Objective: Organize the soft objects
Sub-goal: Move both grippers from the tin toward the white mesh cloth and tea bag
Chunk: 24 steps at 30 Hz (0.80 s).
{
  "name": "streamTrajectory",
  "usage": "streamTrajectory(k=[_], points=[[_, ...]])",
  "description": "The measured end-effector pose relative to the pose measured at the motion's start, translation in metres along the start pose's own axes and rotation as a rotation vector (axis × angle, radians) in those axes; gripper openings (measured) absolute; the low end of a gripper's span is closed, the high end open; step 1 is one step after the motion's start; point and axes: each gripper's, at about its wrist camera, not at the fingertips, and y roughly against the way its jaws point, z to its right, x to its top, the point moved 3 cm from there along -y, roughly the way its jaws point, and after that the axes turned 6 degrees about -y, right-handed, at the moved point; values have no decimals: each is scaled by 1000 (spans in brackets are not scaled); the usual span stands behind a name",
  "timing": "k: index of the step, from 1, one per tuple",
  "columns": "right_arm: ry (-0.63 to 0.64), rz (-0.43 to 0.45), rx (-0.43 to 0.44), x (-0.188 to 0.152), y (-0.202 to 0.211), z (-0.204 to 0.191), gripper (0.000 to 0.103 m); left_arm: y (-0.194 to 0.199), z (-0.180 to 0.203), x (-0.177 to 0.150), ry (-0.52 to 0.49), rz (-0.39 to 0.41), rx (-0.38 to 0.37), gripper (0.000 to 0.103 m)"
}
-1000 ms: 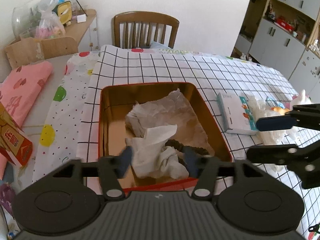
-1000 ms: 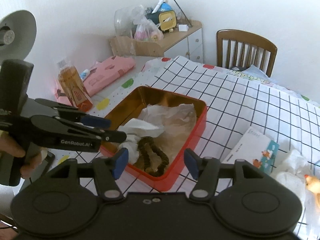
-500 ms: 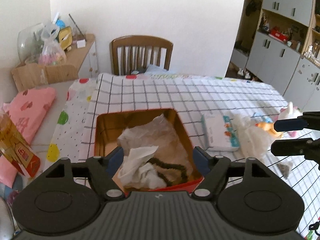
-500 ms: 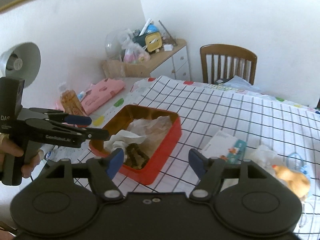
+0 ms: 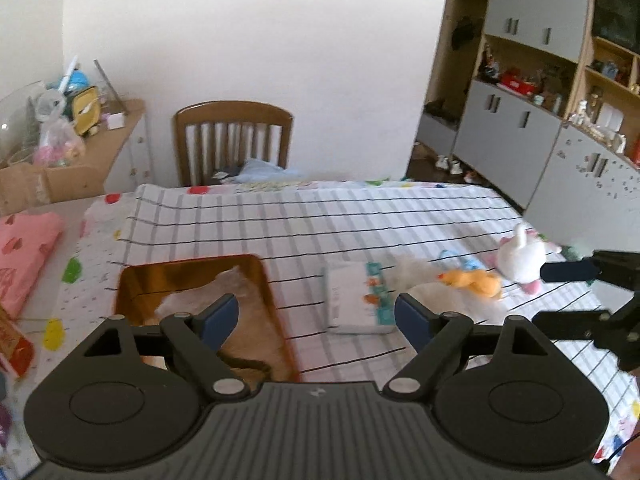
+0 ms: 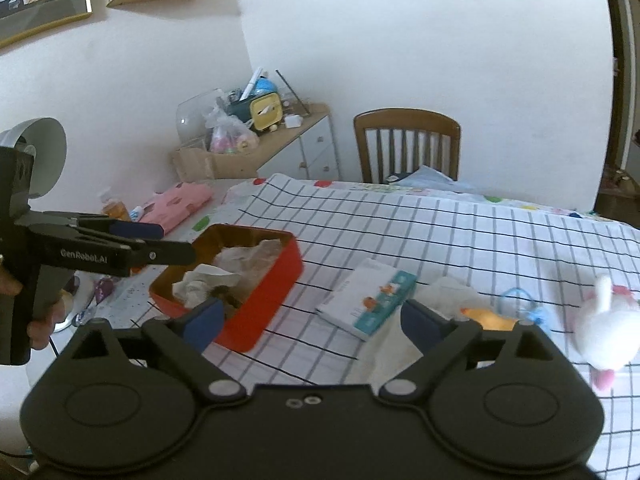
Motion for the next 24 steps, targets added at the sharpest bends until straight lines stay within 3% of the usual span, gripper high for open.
streamTrajectory(k=[4,8,15,24], points=[[-9,7,-24,-6,10,13,96,-6,20,4,-15,12,-29,86],[-34,8,-46,-11,16,29,96,-16,37,6,-16,18,-28,102],[-58,0,-82,-23,22,59,96,-39,62,3,-27,20,-17,102],[-22,-37,-136,-45,22,87,96,-74,101,-4,-89,-39,-54,102]])
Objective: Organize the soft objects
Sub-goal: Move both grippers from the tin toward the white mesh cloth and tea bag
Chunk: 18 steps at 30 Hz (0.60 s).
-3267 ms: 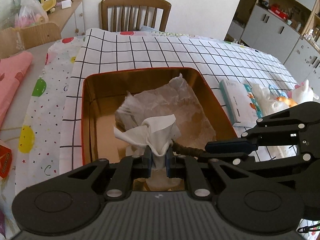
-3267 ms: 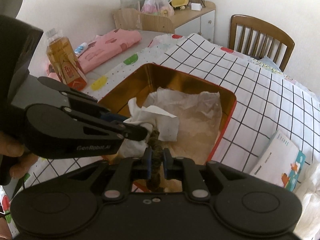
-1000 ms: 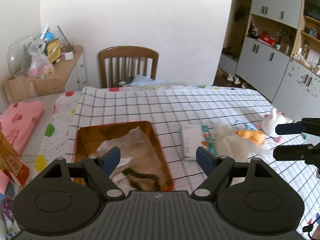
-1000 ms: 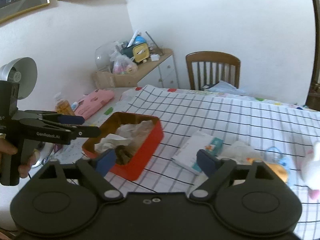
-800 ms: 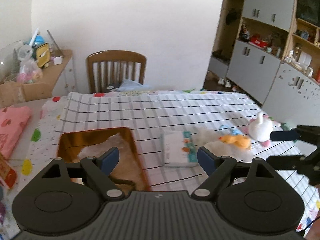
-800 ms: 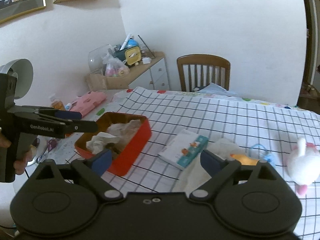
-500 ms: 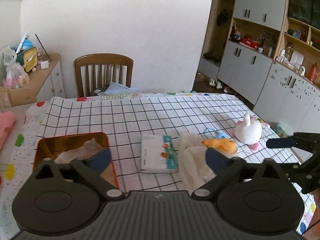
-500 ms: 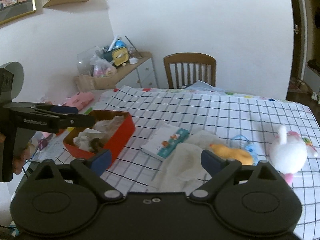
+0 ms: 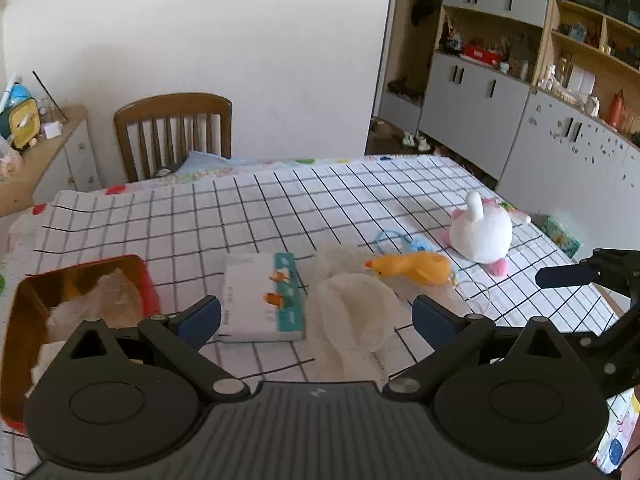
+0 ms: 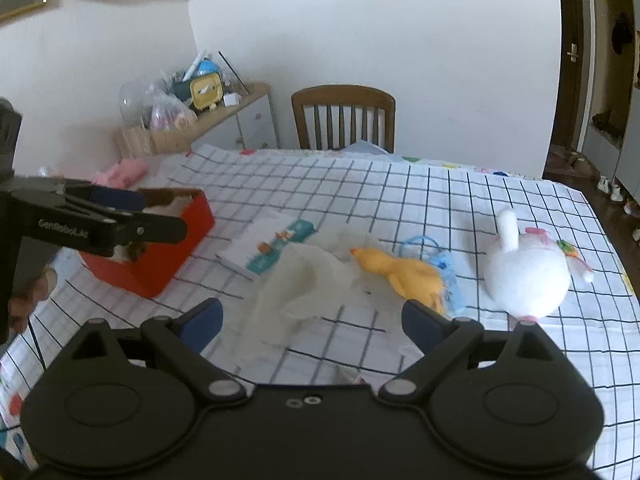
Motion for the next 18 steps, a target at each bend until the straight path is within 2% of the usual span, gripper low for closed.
streamTrajectory(k=[8,18], points=[[39,-78,3,-24,-12,10,96,-36,24,-11,-16,-14,-10,102],[38,-166,-3,-46,-41,20,87,-85,44,-25,-47,-81,8,102]])
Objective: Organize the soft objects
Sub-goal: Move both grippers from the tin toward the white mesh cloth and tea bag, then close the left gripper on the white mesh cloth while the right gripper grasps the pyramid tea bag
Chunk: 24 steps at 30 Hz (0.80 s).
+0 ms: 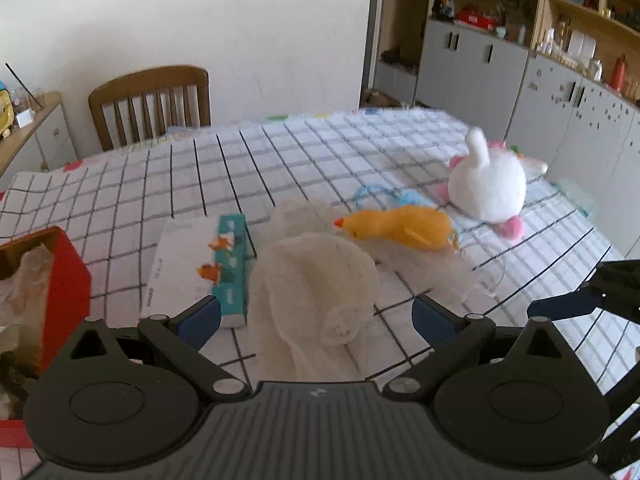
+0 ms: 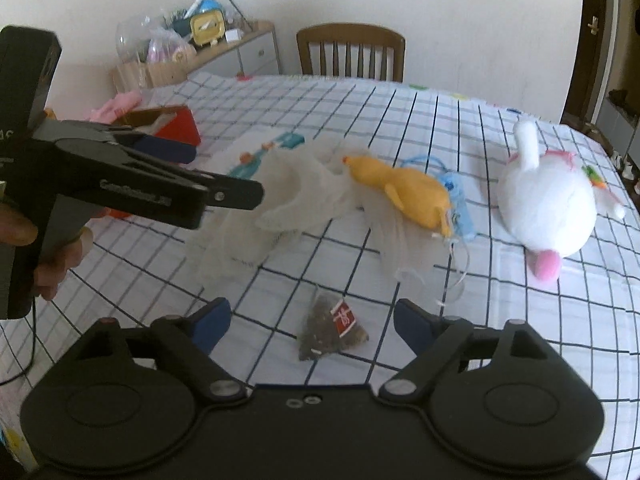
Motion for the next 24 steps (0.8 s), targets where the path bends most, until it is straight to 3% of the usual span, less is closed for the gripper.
streamTrajectory(k=[7,16,22,24], points=[[28,-37,-2,-3,-20,1,81,-29,-2,-13,70,-85,10,102],[62,-70,-29,-5,-38,1,72,-45,-6,-13,133,-103,14,100],[87,-84,-40,-7,-45,-1,59,-50,-10,-9,185,-113,14,89],[96,-83,-51,-7,-46,-2,58,-51,-11,-10,204,-118,6,79]])
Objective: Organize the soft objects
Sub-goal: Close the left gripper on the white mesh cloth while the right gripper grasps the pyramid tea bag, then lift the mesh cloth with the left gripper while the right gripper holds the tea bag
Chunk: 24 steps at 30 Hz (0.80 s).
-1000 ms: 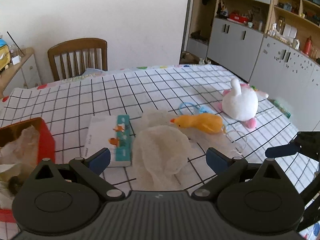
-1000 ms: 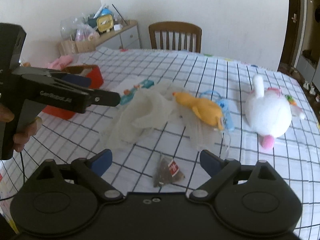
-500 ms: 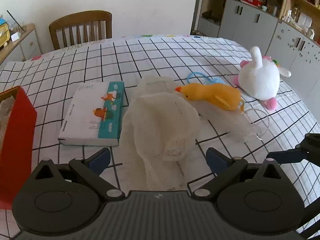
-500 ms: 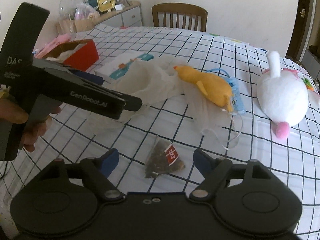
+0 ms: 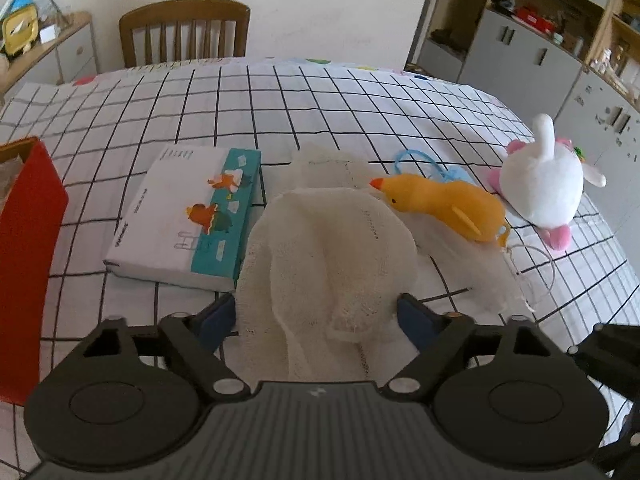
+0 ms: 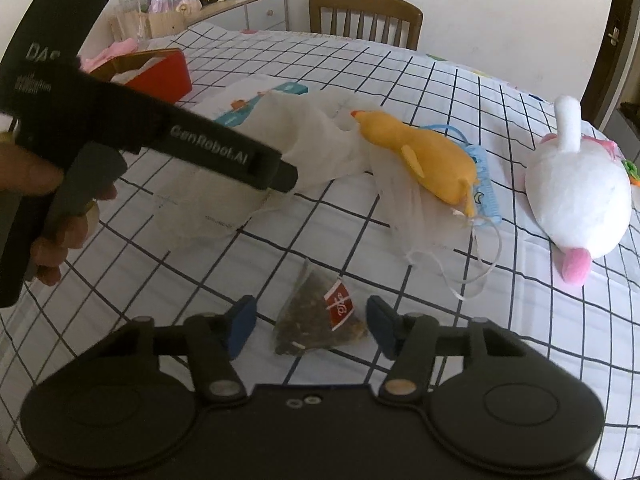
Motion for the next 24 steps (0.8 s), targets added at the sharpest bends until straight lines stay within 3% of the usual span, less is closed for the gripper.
streamTrajectory(k=[2,6,8,12,14,19,24], points=[[7,3,-8,0,-1,-1,55,-1,0,0,5,-7,-2,64],[18,10,-25,0,1,-2,44,-1,-1,0,9,-10,11,53],[15,12,-31,0,1,-2,42,-1,-1,0,2,-13,-4,37],[6,18,-44,-1,3,-2,35,2,1,-2,-21,-2,-4,30],[3,24,-48,-1,4,-3,33,3,1,-2,-27,4,-13,21],[-18,52,-60,0,12,-2,12,13,0,-1,-41,44,-26,12],[-54,90,-54,2,22,0,10,26,2,2,-57,94,-49,9]])
